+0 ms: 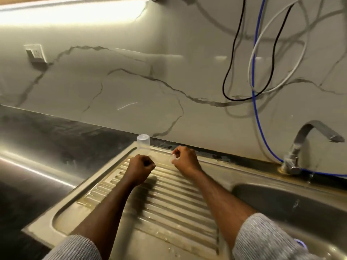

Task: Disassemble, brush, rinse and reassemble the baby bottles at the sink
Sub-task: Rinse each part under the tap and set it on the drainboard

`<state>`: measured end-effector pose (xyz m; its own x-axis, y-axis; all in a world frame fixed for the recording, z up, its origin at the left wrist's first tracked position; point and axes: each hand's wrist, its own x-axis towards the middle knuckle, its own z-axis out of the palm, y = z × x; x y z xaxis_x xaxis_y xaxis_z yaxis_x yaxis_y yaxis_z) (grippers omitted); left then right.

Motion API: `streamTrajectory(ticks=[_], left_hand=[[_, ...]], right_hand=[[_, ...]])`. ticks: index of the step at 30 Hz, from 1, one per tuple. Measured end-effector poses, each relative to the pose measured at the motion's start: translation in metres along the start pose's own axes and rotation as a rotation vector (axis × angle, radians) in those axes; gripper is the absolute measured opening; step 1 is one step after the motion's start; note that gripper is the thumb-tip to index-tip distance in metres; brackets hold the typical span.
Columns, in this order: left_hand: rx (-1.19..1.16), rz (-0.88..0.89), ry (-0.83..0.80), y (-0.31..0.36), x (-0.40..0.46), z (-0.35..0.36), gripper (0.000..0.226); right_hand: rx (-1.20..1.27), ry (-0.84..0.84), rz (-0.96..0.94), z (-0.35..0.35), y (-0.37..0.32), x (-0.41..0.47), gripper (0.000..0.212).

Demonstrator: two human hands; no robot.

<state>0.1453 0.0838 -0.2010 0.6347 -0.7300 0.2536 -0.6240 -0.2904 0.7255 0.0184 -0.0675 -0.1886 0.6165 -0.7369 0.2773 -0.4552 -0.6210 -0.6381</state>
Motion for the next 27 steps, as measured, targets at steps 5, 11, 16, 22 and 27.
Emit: streamTrajectory(ticks=[5,11,16,22,27], left_hand=[[-0.009,-0.033,-0.003,-0.016,0.005,-0.002,0.002],[-0.048,-0.025,-0.030,-0.009,0.001,0.003,0.003],[-0.075,0.056,-0.022,0.021,-0.005,0.021,0.003],[-0.193,0.132,-0.092,0.094,-0.030,0.096,0.006],[-0.261,0.221,-0.208,0.168,-0.066,0.184,0.007]], right_hand=[[-0.074,-0.006,0.043,0.029,-0.016,0.024,0.010],[-0.064,-0.037,0.143,0.038,-0.007,0.022,0.035],[0.032,0.012,0.103,-0.004,0.013,-0.015,0.023],[0.012,0.017,0.118,-0.093,0.090,-0.093,0.012],[-0.085,0.063,0.256,-0.176,0.184,-0.165,0.027]])
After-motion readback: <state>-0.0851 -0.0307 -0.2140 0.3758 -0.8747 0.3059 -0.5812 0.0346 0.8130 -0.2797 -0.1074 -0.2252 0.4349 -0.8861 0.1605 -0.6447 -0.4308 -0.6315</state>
